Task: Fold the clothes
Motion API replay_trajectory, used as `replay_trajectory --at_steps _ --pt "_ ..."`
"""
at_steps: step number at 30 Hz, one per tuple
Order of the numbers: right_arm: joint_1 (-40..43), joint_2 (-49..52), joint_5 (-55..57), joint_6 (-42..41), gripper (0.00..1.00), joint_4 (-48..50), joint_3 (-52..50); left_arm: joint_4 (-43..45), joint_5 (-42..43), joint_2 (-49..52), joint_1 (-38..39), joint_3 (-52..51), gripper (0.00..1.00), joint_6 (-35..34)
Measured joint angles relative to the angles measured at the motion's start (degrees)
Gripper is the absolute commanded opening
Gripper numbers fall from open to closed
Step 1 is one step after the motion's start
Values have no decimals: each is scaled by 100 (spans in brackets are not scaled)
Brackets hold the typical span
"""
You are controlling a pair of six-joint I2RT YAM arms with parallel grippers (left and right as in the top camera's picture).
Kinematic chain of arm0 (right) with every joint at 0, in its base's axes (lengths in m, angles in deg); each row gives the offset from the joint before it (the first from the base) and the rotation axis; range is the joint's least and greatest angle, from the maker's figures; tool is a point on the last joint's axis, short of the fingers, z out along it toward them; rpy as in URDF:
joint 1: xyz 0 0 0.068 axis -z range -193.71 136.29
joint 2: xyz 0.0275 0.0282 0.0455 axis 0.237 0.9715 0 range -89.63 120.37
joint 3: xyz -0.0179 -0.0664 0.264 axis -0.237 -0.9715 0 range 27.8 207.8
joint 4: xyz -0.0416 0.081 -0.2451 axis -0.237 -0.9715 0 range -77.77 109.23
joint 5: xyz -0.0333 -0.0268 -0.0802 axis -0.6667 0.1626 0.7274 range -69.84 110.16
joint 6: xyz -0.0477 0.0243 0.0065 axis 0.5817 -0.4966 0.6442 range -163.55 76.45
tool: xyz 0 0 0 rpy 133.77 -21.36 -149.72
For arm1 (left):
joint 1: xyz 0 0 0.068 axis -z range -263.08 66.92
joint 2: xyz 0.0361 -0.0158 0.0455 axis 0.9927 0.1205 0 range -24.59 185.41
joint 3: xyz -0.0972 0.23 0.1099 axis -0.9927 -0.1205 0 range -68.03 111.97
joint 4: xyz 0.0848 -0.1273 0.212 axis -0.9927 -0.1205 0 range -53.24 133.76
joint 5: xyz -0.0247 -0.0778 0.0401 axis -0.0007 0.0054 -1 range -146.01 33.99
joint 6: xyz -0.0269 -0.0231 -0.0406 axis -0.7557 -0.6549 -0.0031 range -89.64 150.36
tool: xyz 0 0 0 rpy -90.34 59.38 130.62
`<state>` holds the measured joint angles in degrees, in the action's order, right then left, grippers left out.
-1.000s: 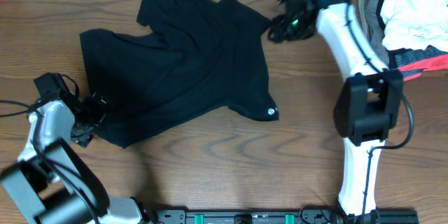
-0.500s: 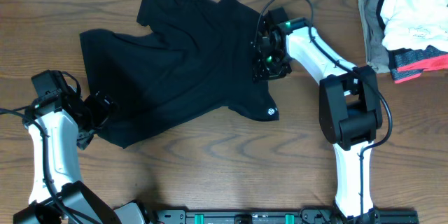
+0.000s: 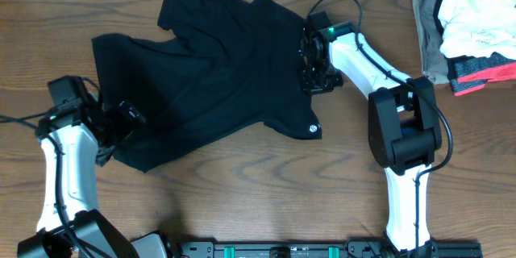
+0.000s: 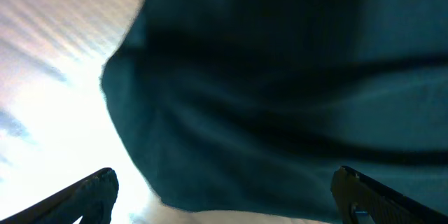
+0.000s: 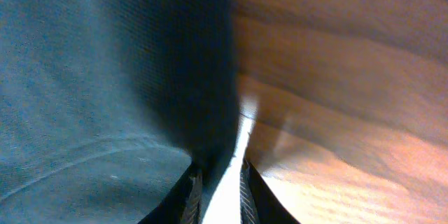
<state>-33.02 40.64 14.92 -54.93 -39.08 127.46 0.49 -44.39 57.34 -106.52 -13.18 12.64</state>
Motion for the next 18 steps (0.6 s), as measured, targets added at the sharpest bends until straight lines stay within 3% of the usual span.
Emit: replay_trajectory --at_steps 11,14,18 --pt "136 -85 824 -339 10 -208 -164 197 -348 0 612 0 98 17" --pt "232 -114 651 -140 23 138 -190 254 -450 0 632 0 98 17" --pt "299 -146 -13 238 50 754 -225 302 -503 0 632 0 98 17"
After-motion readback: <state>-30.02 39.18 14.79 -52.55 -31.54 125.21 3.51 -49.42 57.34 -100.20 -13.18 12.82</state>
